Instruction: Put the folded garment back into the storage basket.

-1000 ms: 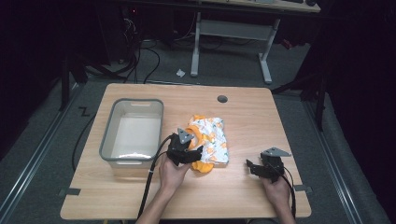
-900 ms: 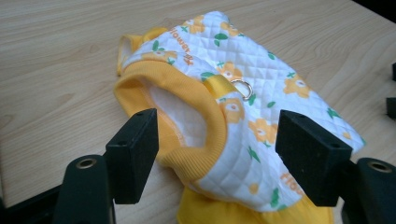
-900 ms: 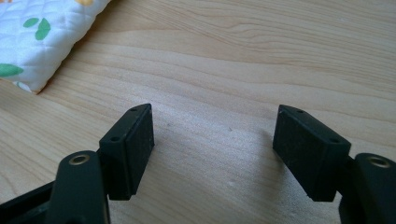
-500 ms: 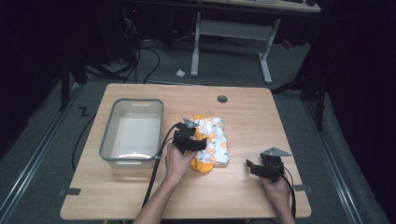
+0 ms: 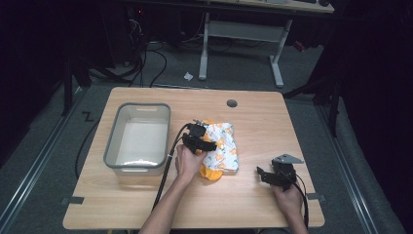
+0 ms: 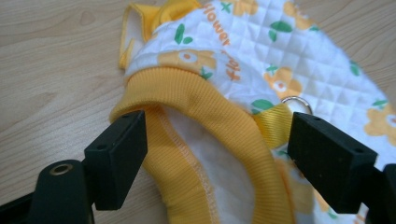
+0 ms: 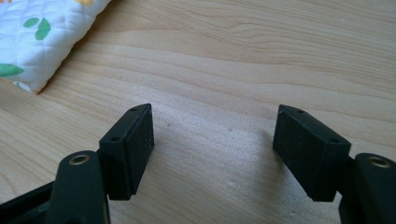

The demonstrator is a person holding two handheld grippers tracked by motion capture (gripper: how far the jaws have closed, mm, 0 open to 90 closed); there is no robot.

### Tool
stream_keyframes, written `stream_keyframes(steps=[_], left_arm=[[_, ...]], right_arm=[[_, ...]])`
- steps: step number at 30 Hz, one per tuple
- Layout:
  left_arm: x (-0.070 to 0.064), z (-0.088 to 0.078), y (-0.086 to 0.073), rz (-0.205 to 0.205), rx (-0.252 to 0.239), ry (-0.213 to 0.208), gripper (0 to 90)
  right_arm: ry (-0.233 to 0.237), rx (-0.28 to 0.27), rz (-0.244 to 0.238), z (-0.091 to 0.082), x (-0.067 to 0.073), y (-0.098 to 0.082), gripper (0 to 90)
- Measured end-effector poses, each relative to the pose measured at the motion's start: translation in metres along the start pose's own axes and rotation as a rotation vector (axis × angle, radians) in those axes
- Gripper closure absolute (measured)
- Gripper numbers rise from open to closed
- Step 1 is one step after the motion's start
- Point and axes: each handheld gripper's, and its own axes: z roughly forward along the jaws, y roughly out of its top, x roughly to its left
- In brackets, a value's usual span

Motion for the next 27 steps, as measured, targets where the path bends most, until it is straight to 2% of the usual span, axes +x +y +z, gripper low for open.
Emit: stream_keyframes(steps=[6,9,11,13,14,16,17,18,20,24,27], left_arm=[[0.003,0.007,-0.001,-0.006,0.037,0.022,20.7],[0.003,0.012,-0.003,0.005,0.071,0.037,20.9],[0.005,0.016,-0.004,0.002,0.096,0.03,21.2],[0.004,0.017,-0.004,0.01,0.091,0.035,21.9],[0.002,0.017,-0.004,0.02,0.091,0.032,27.8],[0.0,0.016,-0.004,0.036,0.093,0.037,29.4],[-0.001,0.016,-0.004,0.05,0.089,0.031,37.1],[-0.002,0.016,-0.004,0.055,0.084,0.021,37.1],[-0.005,0.015,-0.004,0.07,0.081,0.012,45.5],[-0.006,0.015,-0.003,0.071,0.08,-0.016,62.2],[-0.005,0.014,-0.003,0.06,0.076,-0.038,66.6]], right_arm=[[0.0,0.0,0.0,0.0,0.0,0.0,29.5],[0.0,0.0,0.0,0.0,0.0,0.0,29.5],[0.0,0.0,0.0,0.0,0.0,0.0,29.5],[0.0,0.0,0.0,0.0,0.0,0.0,29.5],[0.0,0.0,0.0,0.0,0.0,0.0,29.5],[0.0,0.0,0.0,0.0,0.0,0.0,29.5],[0.0,0.0,0.0,0.0,0.0,0.0,29.5],[0.0,0.0,0.0,0.0,0.0,0.0,29.5],[0.0,0.0,0.0,0.0,0.0,0.0,29.5],[0.0,0.0,0.0,0.0,0.0,0.0,29.5],[0.0,0.0,0.0,0.0,0.0,0.0,29.5]])
